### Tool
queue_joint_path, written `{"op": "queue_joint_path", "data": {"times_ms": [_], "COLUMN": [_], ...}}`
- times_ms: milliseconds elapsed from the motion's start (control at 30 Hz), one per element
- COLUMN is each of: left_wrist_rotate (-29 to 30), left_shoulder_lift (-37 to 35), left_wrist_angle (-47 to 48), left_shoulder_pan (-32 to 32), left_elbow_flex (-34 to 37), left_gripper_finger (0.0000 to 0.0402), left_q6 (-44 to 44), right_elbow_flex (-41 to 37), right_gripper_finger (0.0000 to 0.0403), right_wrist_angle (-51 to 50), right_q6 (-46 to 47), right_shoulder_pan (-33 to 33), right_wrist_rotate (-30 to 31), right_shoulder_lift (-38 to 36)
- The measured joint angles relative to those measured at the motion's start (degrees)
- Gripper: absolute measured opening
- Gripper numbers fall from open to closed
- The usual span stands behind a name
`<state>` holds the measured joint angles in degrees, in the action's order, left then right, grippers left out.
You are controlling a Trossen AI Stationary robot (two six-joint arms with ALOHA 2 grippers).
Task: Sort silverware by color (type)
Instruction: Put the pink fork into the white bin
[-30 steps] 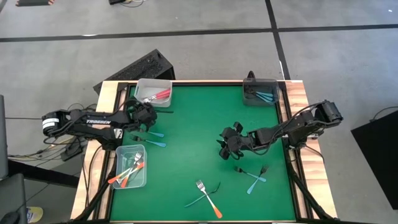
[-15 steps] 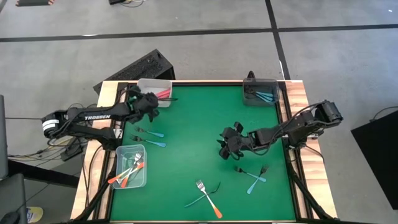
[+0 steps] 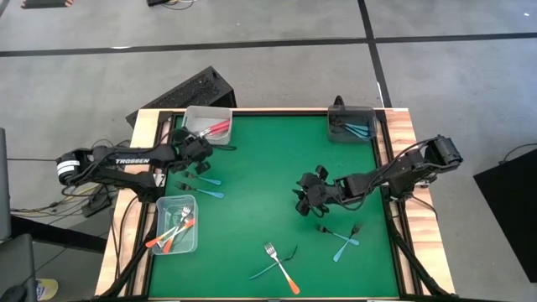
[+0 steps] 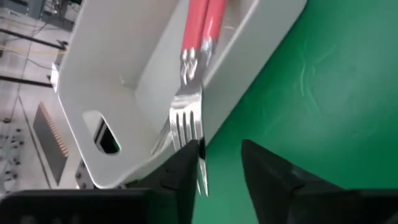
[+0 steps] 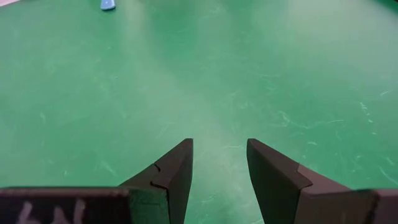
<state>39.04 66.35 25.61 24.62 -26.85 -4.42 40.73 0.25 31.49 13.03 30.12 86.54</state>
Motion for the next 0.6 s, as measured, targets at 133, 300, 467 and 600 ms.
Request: {"op": "queue_joint_path", "data": {"times_ms": [133,300,467,600], "left_wrist_rotate": [1.3,9.1,14.8,19.5], "left_shoulder_lift": [0.0,0.0,0.0,0.0], "left_wrist_angle": [-1.8,-2.7,-4.5,-7.7], "left_shoulder_pan": [0.0,0.2,1.9,2.5], "left_elbow_flex": [0.8,0.8,0.8,-0.7], "left_gripper_finger": [0.0143,0.0125,0.0080,0.0049], "left_q6": [0.6,-1.3,-3.5,-4.0], "right_elbow_flex": [0.0,0.0,0.0,0.0], "right_gripper_finger": [0.0178,0.0178,0.0178,0.0178], "right_wrist_angle": [0.0,0.0,0.1,0.2], "right_q6": [0.0,0.0,0.0,0.0], "right_shoulder_pan": [0.1,0.1,0.1,-0.1], "right_wrist_rotate": [0.0,0.0,0.0,0.1], "right_shoulder_lift": [0.0,0.0,0.0,0.0]}}
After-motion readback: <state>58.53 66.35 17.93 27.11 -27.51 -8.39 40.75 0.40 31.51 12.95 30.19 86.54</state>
